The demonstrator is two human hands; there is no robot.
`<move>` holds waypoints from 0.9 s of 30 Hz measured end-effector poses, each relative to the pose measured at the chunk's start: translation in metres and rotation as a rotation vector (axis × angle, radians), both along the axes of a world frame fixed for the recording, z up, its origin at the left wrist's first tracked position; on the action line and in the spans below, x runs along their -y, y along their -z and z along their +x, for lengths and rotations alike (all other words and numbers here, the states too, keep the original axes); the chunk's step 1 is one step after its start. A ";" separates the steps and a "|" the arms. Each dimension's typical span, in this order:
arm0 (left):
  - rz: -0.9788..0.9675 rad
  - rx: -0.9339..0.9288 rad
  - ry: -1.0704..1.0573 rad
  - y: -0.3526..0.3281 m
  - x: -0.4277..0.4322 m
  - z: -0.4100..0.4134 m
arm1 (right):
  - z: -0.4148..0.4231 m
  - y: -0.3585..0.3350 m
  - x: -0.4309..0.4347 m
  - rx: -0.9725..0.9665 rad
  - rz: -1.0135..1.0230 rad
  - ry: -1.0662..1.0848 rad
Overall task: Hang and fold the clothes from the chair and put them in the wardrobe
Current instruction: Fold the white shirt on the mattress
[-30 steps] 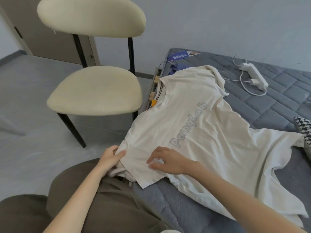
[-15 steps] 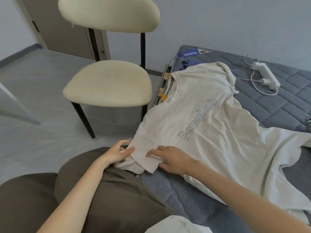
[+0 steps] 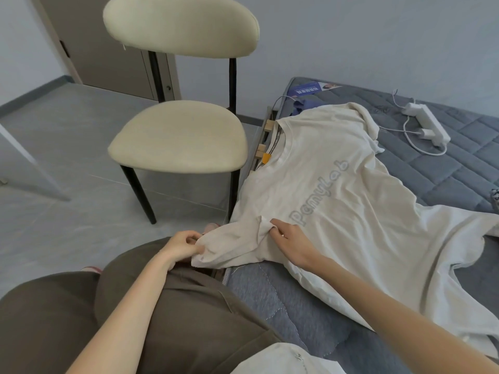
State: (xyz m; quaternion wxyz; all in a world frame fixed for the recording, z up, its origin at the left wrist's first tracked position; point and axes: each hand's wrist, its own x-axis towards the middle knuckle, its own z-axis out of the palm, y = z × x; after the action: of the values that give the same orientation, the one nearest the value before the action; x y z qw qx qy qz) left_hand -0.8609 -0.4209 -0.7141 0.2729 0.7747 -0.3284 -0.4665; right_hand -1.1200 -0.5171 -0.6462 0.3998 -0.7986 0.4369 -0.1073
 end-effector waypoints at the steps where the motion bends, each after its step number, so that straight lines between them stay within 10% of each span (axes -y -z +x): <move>1: -0.015 0.039 -0.060 -0.001 0.000 0.000 | 0.000 0.001 0.000 0.006 0.002 0.004; 9: -0.008 0.191 -0.075 -0.007 0.000 -0.005 | 0.001 -0.005 -0.002 0.010 0.019 -0.140; 16: -0.165 -0.395 -0.559 -0.045 0.033 0.014 | -0.002 -0.008 0.006 -0.003 0.001 -0.137; 27: -0.354 -0.652 -0.332 -0.064 0.116 -0.030 | -0.045 0.009 0.041 0.135 0.188 0.539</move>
State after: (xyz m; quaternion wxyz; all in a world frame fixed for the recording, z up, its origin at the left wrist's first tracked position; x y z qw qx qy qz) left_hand -0.8910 -0.5372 -0.6501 0.5636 0.5696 -0.1703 -0.5735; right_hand -1.1652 -0.5578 -0.6548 0.4572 -0.6043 0.6137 -0.2217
